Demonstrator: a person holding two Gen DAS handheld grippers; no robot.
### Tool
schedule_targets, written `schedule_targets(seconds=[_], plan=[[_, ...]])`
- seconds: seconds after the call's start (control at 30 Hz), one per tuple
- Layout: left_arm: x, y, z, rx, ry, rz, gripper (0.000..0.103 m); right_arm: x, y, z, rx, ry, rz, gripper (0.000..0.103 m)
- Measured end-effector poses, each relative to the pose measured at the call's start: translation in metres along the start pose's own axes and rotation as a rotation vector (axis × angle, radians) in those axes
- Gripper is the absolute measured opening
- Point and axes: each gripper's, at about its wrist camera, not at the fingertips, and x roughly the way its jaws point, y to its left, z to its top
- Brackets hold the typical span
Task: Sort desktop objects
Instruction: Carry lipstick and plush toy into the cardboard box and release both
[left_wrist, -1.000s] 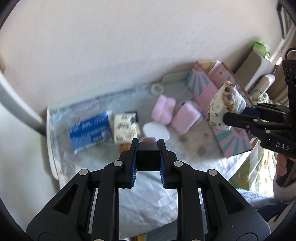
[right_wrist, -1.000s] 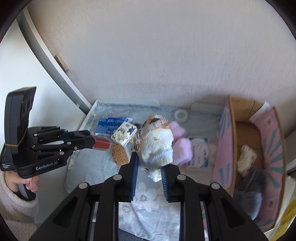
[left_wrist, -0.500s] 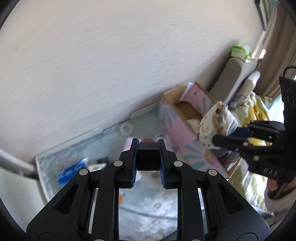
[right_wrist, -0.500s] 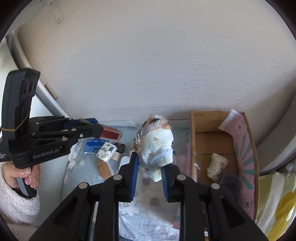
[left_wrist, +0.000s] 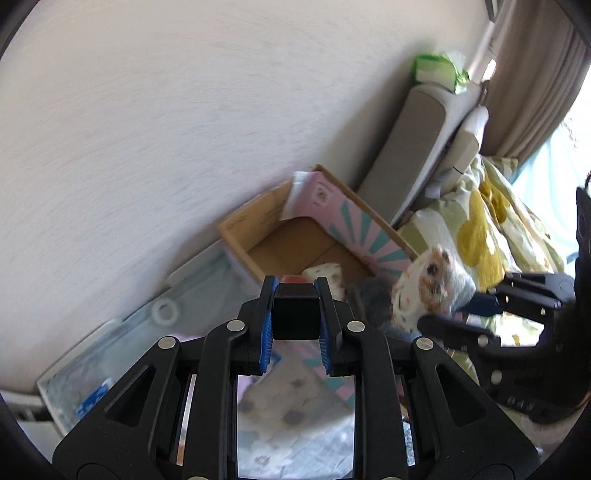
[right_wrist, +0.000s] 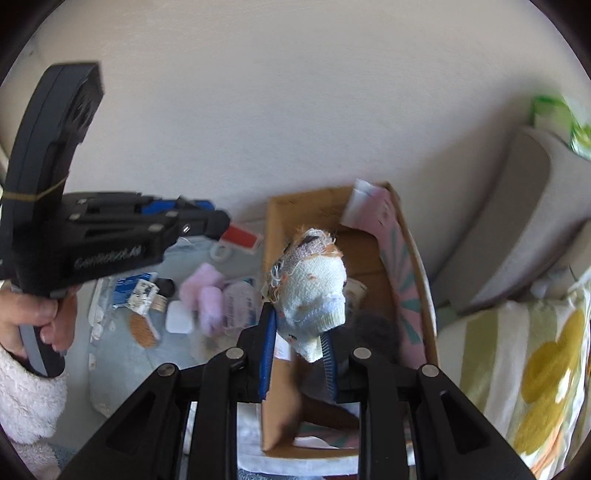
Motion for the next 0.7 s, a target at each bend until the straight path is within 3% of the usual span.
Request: schedule_targets(seconds=[0.2, 0.4, 0.7], plan=[[0.051, -0.024, 0.020, 0.044, 0.048, 0.003, 0.018, 0.013, -0.031, -0.011, 0.074, 0.036, 0.009, 0.022], [0.088, -0.031, 0.031, 0.031, 0.091, -0.001, 0.018, 0.031, -0.034, -0.013, 0.091, 0.061, 0.067, 0.022], [0.100, -0.032, 0.034, 0.037, 0.105, 0.018, 0.018, 0.044, -0.031, -0.013, 0.079, 0.092, 0.084, 0.022]])
